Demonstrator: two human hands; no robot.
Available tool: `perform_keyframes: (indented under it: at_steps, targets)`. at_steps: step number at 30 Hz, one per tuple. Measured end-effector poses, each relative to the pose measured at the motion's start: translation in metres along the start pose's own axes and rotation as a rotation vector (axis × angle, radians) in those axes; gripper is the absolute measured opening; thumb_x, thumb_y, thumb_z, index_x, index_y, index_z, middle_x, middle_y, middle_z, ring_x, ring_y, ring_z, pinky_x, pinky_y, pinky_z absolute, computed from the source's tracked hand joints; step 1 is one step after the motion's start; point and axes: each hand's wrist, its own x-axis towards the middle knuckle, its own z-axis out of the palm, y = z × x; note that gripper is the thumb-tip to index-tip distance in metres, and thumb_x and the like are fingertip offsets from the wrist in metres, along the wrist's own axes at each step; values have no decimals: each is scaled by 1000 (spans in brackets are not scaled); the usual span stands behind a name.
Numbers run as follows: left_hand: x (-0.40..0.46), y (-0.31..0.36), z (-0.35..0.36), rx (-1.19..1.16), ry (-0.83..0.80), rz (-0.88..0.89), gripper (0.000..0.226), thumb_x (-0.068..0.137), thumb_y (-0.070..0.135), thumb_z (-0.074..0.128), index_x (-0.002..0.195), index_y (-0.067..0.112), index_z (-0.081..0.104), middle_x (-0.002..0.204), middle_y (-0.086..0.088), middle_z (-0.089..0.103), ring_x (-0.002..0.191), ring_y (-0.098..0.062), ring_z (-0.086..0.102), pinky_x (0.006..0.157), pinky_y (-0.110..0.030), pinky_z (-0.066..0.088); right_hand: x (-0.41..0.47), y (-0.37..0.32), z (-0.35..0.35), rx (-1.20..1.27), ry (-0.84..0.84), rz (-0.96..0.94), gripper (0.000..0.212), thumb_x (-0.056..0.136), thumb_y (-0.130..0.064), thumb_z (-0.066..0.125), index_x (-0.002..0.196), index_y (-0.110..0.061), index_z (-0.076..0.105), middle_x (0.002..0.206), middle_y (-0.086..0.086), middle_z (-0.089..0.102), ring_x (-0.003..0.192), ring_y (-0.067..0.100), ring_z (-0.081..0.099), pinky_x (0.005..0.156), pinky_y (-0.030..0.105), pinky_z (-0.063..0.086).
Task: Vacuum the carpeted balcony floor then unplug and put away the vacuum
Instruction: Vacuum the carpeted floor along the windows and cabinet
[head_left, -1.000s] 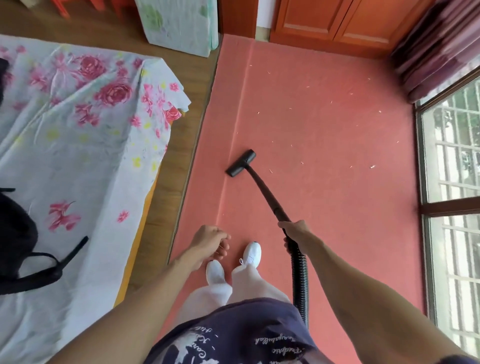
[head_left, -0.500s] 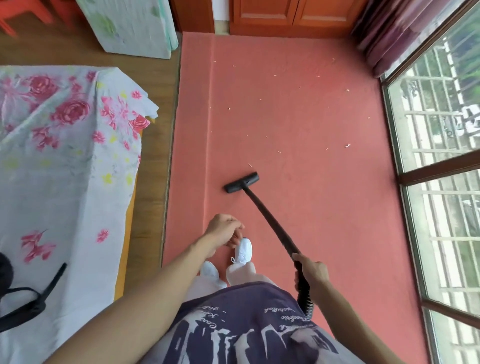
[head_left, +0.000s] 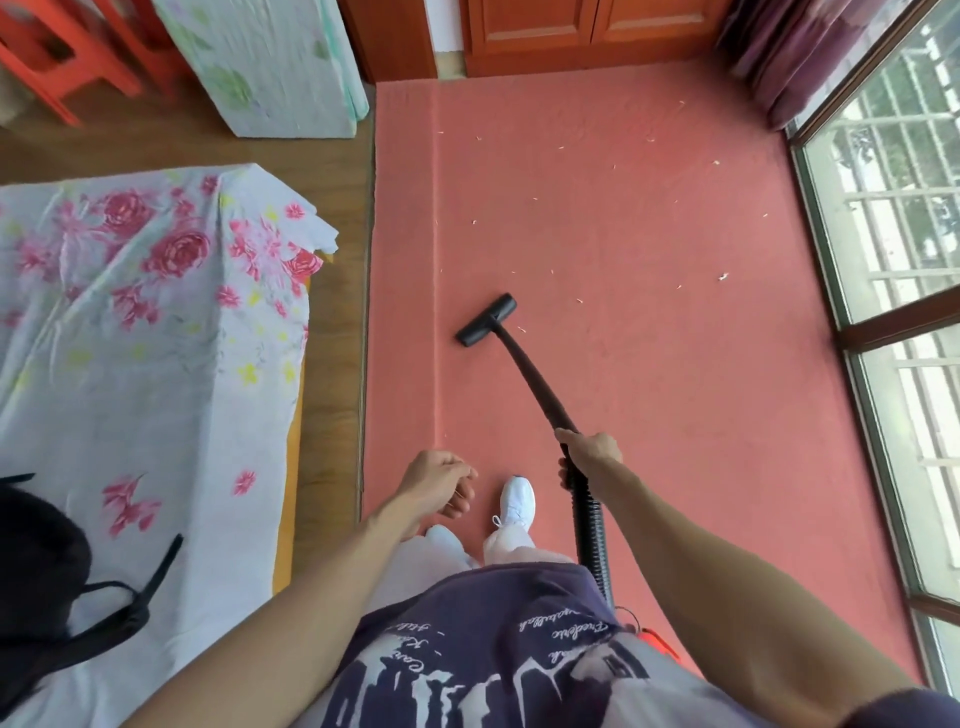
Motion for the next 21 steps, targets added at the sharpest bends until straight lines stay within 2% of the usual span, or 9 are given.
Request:
perform_keyframes:
  at_steps: [4,10,14,21]
  targets:
    - [2,-5,-5,-16,-4,3,18,90,7,50,92,-1,66,68,-11,63,53,-22,56,50,-26,49,-22,25,-7,-13,94,-14,26,84,-25,68,86,0,60,63,13,63,43,23,56,44,28,49]
    - [5,-13,-22,-44,-18,47,18,89,8,50,89,2,66,68,-11,63,54,-22,56,48,-24,47,-54,86,-42,252,256,118,28,83,-20,71,74,3,59,57,16,53,42,21,47,42,28,42]
    - [1,-26,-45,-62,-14,50,17,88,8,51,86,2,67,66,-11,63,51,-21,56,47,-25,47,-62,99,-17,295,189,145,26,86,-20,69,78,1,56,57,14,49,42,20,44,40,26,39]
    - [-6,-55,-93,-99,73,28,18,92,8,52,93,-3,66,68,-12,63,51,-20,57,48,-26,48,-15,32,22,226,69,56,26,89,-21,68,88,0,55,61,13,49,46,21,47,41,27,44]
